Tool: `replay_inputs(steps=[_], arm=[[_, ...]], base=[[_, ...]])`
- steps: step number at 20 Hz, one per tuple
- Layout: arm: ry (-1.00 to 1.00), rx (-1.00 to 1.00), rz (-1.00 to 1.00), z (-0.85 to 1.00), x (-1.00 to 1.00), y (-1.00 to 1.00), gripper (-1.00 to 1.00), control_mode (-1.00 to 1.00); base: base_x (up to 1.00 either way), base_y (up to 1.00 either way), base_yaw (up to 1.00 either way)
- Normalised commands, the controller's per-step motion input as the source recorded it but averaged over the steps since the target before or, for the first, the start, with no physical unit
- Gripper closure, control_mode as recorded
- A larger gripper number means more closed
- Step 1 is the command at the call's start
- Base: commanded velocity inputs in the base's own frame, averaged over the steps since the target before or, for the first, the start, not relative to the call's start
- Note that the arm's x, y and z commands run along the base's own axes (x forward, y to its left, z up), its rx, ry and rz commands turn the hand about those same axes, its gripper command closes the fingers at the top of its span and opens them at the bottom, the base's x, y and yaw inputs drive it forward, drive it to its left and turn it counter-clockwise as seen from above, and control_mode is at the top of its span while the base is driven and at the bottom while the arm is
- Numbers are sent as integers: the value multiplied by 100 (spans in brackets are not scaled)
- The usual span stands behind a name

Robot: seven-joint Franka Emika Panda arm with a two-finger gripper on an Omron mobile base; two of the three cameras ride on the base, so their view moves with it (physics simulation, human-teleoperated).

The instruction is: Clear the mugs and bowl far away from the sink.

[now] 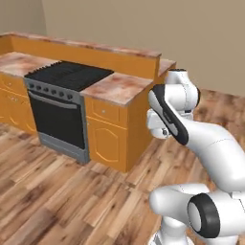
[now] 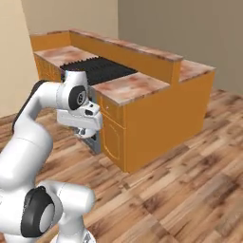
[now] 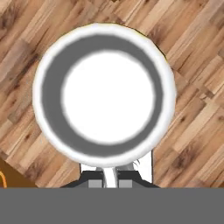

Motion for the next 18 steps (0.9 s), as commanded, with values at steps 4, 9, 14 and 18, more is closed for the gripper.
replay_inputs(steps=[4, 9, 14, 18], arm=[[0, 0, 0, 0, 0, 0, 100, 100], [0, 0, 0, 0, 0, 0, 100, 100], [0, 0, 0, 0, 0, 0, 100, 100], [0, 0, 0, 0, 0, 0, 100, 100]], base=[[60, 36, -72], [93, 69, -56], [100, 93, -45], [100, 98, -41]])
